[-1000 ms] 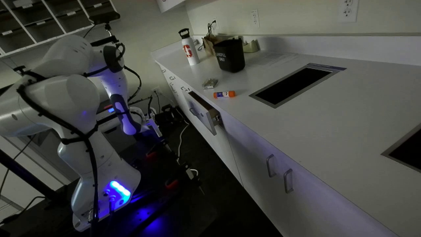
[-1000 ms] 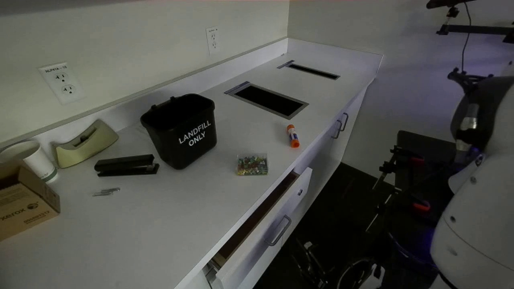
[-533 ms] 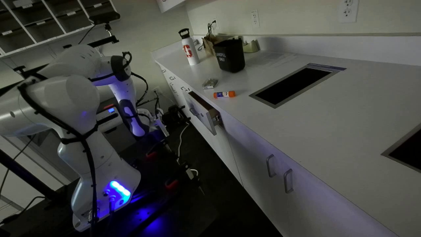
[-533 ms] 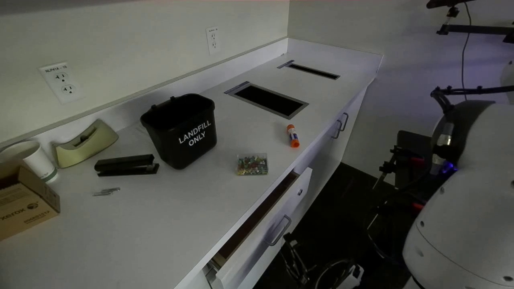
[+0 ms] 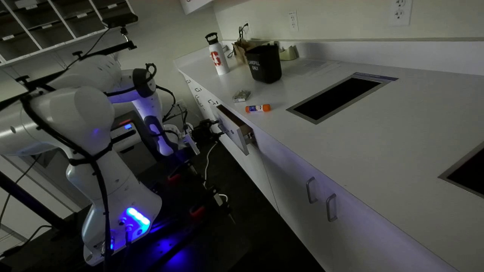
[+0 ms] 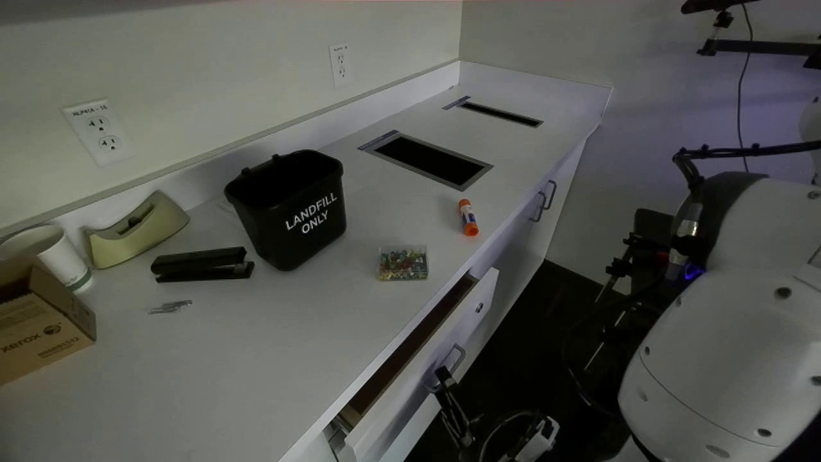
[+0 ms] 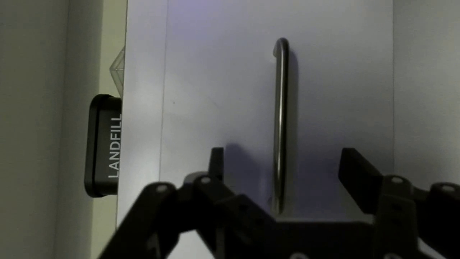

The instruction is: Open the first drawer from the right on the cabinet

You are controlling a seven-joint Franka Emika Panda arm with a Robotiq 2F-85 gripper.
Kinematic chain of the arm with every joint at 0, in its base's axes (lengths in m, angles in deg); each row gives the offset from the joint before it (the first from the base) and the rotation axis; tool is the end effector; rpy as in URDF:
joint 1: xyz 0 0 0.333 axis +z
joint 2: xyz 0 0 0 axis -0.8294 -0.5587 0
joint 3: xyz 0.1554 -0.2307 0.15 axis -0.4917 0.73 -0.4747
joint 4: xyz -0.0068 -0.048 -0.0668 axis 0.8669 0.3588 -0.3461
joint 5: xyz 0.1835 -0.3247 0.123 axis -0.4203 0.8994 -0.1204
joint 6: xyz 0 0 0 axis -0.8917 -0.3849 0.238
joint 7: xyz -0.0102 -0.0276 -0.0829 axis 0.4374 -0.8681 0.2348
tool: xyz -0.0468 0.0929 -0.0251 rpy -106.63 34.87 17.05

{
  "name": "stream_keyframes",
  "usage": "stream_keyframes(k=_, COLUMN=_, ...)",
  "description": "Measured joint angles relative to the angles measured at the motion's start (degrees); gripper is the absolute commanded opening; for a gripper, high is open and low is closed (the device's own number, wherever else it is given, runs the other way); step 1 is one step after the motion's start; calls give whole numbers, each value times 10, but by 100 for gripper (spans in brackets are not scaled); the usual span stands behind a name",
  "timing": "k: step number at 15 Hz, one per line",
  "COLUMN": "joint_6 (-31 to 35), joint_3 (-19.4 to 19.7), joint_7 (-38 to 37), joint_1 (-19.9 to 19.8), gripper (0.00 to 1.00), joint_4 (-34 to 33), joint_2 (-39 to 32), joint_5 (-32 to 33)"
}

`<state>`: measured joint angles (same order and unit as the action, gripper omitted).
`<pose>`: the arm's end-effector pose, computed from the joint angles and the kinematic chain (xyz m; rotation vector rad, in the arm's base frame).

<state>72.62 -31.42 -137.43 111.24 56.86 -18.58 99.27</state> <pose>0.3599 0.4365 -0.1008 1.3890 0.7403 0.7618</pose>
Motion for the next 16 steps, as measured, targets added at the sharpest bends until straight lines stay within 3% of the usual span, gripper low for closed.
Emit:
stream_keyframes(k=7, joint_6=0, joint_3=1, joint_7=4, joint_1=1, gripper=1, joint_4=-12, joint_2=-9, joint_5=2)
stream_keyframes(k=16, joint_6=-44, joint_3=-26, joint_7=-25, joint_1=11, gripper=3, joint_4=-6, joint_2=-8, joint_5=-8)
